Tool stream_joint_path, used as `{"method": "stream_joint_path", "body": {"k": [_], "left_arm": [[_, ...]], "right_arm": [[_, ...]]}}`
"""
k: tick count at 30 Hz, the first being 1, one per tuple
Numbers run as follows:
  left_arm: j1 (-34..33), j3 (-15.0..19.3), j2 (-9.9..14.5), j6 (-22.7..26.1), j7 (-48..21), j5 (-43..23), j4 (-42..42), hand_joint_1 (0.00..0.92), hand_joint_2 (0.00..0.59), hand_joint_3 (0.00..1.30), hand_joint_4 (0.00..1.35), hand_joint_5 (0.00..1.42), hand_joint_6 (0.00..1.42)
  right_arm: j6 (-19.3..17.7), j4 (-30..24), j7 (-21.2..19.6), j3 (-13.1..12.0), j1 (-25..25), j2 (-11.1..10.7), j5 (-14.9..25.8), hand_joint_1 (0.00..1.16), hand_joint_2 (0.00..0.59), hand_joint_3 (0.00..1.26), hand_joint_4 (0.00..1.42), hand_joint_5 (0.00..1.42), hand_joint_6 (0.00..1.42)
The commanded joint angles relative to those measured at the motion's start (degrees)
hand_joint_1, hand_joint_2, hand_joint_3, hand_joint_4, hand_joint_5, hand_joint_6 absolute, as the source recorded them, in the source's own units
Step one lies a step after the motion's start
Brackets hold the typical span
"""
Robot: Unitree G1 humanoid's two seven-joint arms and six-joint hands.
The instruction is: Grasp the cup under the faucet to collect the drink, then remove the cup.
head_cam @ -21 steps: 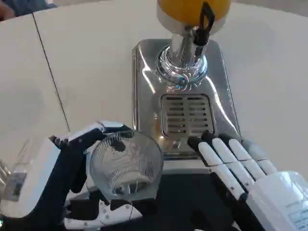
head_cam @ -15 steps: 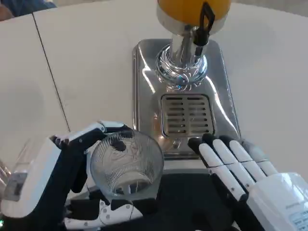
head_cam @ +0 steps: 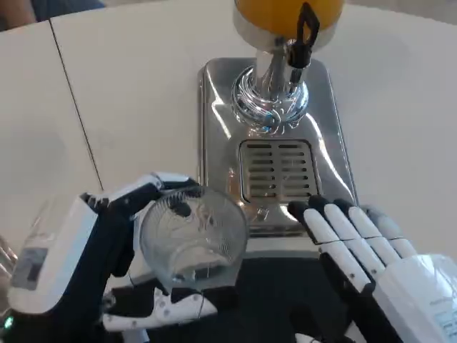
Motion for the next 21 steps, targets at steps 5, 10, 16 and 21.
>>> {"method": "stream_joint_path", "body": {"k": [5, 10, 16, 21], "left_arm": [[-8.71, -2.94, -3.44, 3.6, 1.79, 2.69, 6.46, 0.76, 0.0, 1.09, 1.13, 1.36, 1.42], [-15.95, -6.19, -5.77, 5.06, 3.74, 4.69, 12.92, 0.76, 0.0, 1.09, 1.13, 1.36, 1.42], [-24.36, -10.41, -8.44, 6.2, 7.53, 7.26, 21.24, 0.76, 0.0, 1.09, 1.13, 1.36, 1.42], [-30.34, -12.85, -8.77, 6.68, 11.02, 8.97, 29.3, 0.76, 0.0, 1.09, 1.13, 1.36, 1.42]], "right_arm": [[1.45, -0.36, -0.44, -1.55, 0.44, 0.79, 0.28, 0.26, 0.573, 0.03, 0.0, 0.0, 0.0], [1.99, -0.78, 0.33, -1.24, -0.01, 1.17, 0.06, 0.26, 0.574, 0.03, 0.0, 0.0, 0.0], [2.71, -1.9, 1.23, -1.78, 0.91, 0.94, 0.4, 0.27, 0.575, 0.03, 0.0, 0.0, 0.0], [3.29, -2.63, 1.97, -2.31, 0.9, 0.89, 0.86, 0.27, 0.574, 0.03, 0.0, 0.0, 0.0]]}}
